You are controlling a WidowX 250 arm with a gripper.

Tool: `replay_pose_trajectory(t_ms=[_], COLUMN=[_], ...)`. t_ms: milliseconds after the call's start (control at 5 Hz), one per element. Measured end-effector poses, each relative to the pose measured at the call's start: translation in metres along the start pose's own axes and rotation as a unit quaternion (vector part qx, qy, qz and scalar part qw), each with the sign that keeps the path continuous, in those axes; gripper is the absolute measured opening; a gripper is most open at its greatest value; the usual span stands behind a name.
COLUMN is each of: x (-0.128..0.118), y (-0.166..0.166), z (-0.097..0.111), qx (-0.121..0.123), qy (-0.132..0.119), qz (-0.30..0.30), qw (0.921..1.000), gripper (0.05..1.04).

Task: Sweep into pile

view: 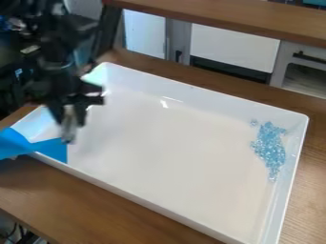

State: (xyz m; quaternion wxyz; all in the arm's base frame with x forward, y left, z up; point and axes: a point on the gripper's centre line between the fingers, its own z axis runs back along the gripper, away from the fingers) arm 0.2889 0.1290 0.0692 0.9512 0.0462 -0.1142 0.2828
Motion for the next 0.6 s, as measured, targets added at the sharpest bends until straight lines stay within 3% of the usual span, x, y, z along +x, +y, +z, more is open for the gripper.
replay_pose_trajectory(t_ms=[200,400,600], x=[-0.004,-0.014,-0.014], y=[0.013,0.018,0.009], z=[-0.013,-0.011,0.022], qx=[0.007,0.005,-0.042], qy=[0.001,0.042,0.061], qz=[-0.017,0.004,0.004], qw=[0.9998,0.9991,0.9972], gripper=[0.437,0.747,0.989])
